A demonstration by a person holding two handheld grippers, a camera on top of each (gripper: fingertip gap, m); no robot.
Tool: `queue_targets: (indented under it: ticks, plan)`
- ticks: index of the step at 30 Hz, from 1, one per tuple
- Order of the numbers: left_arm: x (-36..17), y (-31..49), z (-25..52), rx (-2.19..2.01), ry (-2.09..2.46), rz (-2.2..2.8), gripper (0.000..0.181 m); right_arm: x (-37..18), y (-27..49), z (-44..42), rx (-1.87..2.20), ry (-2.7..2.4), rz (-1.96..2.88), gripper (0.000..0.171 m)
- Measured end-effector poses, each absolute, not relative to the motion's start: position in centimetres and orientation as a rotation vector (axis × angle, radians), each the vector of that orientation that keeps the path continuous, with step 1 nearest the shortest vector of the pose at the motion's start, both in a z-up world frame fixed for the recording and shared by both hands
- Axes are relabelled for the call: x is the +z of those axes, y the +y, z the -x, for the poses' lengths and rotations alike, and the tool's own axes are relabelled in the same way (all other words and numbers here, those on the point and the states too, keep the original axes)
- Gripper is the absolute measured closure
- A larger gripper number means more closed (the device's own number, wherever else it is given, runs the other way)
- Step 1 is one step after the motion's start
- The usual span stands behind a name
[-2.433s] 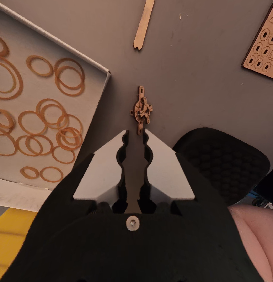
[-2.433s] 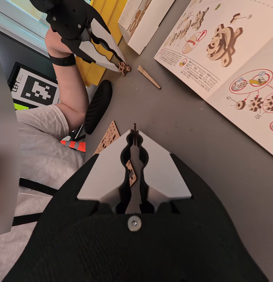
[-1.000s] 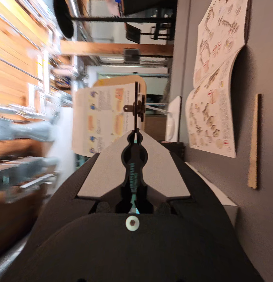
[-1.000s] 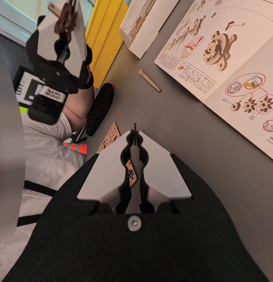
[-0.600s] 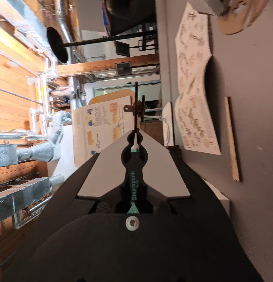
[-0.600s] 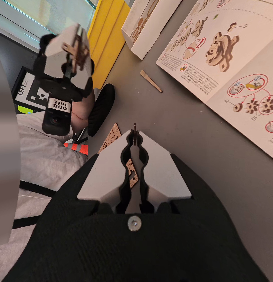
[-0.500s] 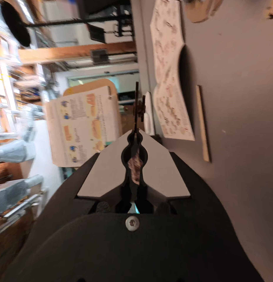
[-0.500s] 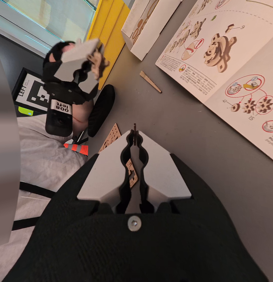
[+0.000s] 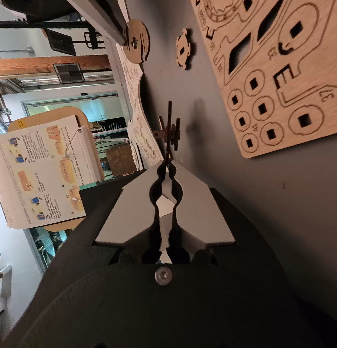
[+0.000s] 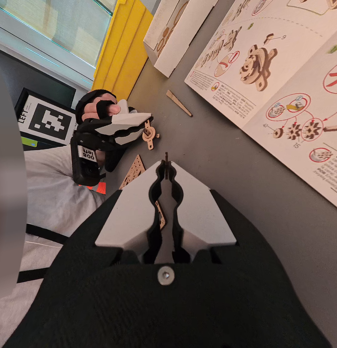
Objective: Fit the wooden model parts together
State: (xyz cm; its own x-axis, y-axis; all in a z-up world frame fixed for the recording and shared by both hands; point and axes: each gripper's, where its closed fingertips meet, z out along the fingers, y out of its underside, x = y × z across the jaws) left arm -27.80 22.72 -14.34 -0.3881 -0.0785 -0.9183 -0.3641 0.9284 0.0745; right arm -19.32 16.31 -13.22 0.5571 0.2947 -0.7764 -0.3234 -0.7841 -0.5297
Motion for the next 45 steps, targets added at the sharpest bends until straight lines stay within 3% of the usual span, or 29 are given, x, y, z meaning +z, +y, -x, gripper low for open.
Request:
queue_targets:
  ticks: [10,18,21,34,45]
  plan:
    - [-15.9,22.8,28.3,0.277,2.042,0.363,0.180,-13.1,16.0,20.0,1.241,-0.004,2.147,0.169]
    - [-15.5,22.9,30.0,-0.109,2.149,0.759,0.163,-13.0,16.0,20.0,1.242,-0.005,2.145,0.170]
    - [-15.3,21.8,30.4,-0.427,2.204,0.972,0.145,-13.0,16.0,20.0,1.243,-0.006,2.145,0.170]
    - [-15.3,20.3,29.3,-0.929,2.264,1.142,0.160,-13.0,16.1,20.3,1.247,-0.014,2.149,0.170]
    - [-15.8,20.4,29.1,-0.858,2.269,1.117,0.174,-13.1,16.1,20.3,1.245,-0.012,2.152,0.170]
